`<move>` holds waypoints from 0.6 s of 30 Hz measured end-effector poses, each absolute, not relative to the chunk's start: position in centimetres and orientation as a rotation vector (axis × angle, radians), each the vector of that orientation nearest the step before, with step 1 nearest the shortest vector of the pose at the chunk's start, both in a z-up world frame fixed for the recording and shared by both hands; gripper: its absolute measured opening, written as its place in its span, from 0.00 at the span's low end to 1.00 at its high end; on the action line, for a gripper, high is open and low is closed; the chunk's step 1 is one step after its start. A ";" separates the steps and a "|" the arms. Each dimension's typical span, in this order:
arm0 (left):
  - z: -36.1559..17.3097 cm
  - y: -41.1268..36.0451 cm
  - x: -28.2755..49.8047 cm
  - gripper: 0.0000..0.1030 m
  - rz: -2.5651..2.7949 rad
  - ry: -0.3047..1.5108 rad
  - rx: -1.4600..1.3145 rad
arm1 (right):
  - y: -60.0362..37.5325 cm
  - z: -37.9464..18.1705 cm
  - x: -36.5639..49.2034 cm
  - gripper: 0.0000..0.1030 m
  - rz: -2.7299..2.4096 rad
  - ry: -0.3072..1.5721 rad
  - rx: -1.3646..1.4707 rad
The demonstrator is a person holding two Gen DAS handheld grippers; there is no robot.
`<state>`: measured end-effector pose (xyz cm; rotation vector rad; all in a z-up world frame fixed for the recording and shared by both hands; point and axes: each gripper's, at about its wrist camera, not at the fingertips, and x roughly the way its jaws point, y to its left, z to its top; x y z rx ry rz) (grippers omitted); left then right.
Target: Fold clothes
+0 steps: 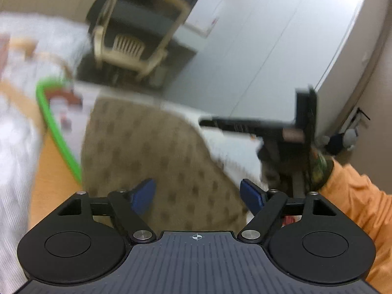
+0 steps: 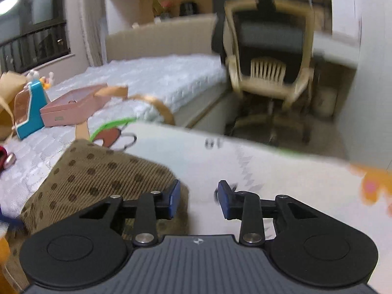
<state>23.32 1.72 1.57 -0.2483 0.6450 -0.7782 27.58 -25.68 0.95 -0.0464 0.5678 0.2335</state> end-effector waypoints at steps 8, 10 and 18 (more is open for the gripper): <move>2.9 -0.5 33.9 0.78 -0.731 0.712 -0.270 | -21.3 0.9 21.7 0.72 0.533 0.580 -0.038; 0.5 -1.4 36.3 0.74 -0.691 0.801 -0.267 | -19.7 -1.4 21.4 0.75 0.588 0.661 -0.032; -0.2 -1.3 36.0 0.73 -0.702 0.754 -0.250 | -17.6 -3.6 19.9 0.93 0.569 0.635 -0.125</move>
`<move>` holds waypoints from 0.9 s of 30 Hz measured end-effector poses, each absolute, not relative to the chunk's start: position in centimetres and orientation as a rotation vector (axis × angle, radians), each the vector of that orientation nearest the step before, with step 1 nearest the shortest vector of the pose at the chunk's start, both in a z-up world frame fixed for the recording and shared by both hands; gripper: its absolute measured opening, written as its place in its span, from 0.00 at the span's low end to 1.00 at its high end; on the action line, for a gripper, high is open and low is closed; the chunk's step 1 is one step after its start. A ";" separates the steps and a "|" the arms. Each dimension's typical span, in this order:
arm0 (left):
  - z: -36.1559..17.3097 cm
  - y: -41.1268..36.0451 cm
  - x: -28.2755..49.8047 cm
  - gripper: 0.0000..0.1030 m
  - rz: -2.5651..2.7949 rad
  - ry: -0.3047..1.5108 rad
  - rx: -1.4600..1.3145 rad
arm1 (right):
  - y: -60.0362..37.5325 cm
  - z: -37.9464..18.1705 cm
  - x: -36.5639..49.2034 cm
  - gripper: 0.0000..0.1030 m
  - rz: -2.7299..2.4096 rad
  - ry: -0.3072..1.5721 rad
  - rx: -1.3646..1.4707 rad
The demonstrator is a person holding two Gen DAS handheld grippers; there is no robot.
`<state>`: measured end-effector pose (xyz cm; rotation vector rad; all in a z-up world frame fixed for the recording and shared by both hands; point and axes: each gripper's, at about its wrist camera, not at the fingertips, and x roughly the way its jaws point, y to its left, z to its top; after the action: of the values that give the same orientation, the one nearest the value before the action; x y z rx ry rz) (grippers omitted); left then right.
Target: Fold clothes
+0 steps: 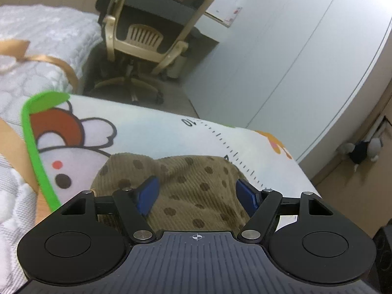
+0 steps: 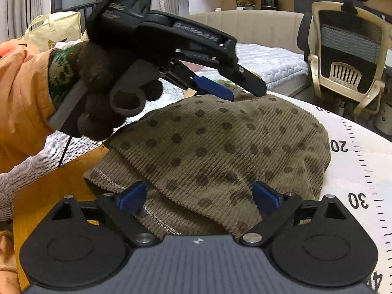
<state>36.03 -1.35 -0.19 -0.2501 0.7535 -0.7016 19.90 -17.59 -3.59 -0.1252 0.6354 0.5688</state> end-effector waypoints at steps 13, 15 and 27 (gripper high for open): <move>-2.8 1.9 24.4 0.94 -0.550 0.745 0.014 | -18.1 -3.6 19.5 1.00 0.553 0.651 -0.115; -3.1 3.0 24.1 0.96 -0.542 0.765 -0.037 | -18.7 -3.0 19.2 1.00 0.565 0.662 -0.086; -3.3 4.0 22.6 0.97 -0.540 0.758 -0.015 | -22.2 -4.1 19.8 1.00 0.299 0.735 0.030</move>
<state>22.58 3.97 -3.28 -0.0155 0.7583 -0.5397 19.82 -22.18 -4.06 0.0297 0.7345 0.2991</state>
